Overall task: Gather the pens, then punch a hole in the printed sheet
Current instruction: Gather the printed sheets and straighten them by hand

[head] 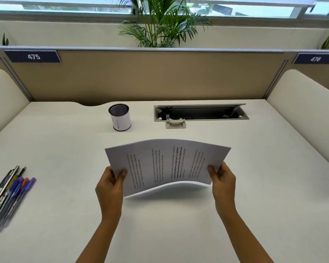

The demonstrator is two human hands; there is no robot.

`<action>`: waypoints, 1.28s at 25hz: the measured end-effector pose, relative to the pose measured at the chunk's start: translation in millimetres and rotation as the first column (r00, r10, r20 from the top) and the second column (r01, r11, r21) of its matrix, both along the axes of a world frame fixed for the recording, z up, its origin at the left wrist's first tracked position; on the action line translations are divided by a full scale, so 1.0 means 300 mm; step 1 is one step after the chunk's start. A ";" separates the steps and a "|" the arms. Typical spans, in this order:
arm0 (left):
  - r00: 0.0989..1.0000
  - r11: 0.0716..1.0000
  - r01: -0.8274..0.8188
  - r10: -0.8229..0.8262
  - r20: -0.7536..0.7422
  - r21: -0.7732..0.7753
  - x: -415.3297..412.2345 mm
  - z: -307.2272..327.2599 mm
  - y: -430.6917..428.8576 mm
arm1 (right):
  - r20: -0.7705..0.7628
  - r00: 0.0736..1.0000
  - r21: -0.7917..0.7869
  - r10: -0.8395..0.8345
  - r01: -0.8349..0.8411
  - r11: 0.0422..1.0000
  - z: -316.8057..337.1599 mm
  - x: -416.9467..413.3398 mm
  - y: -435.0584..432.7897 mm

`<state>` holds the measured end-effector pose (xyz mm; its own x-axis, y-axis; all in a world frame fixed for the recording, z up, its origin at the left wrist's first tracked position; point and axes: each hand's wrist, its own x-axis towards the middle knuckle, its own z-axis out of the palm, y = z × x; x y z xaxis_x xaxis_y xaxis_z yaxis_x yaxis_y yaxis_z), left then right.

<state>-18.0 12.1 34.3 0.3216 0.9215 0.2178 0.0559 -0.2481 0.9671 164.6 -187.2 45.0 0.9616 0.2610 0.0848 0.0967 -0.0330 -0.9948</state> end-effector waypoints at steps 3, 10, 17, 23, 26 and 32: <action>1.000 1.000 0.007 -0.007 -0.009 -0.007 -0.003 -0.019 -0.006 | -0.009 1.000 -0.008 0.021 -0.021 1.000 -0.014 0.003 -0.006; 1.000 0.997 -0.001 0.003 0.028 -0.074 0.005 -0.016 0.008 | -0.092 0.996 -0.125 -0.008 -0.004 0.992 -0.038 0.008 -0.016; 0.962 0.933 0.019 0.081 0.261 -0.361 0.053 0.019 -0.038 | -0.418 0.871 0.210 0.259 -0.185 0.960 -0.035 -0.113 0.059; 0.871 0.777 0.360 -0.082 0.485 -0.516 0.083 0.005 -0.104 | -0.169 0.940 0.346 0.295 -0.223 0.911 0.032 -0.111 0.154; 0.870 0.803 0.392 -0.165 0.464 -0.449 0.050 -0.005 -0.061 | -0.070 0.974 0.251 0.216 -0.192 0.949 0.065 -0.064 0.154; 0.946 0.923 0.313 -0.280 0.165 -0.223 0.004 0.049 0.070 | 0.087 0.981 0.110 0.176 -0.185 0.977 0.096 0.005 0.128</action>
<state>-16.7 33.1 49.0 0.5726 0.8179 0.0565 -0.1115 0.0094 0.9937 166.0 -148.7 73.9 0.8892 0.4134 0.1960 0.1661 0.1075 -0.9802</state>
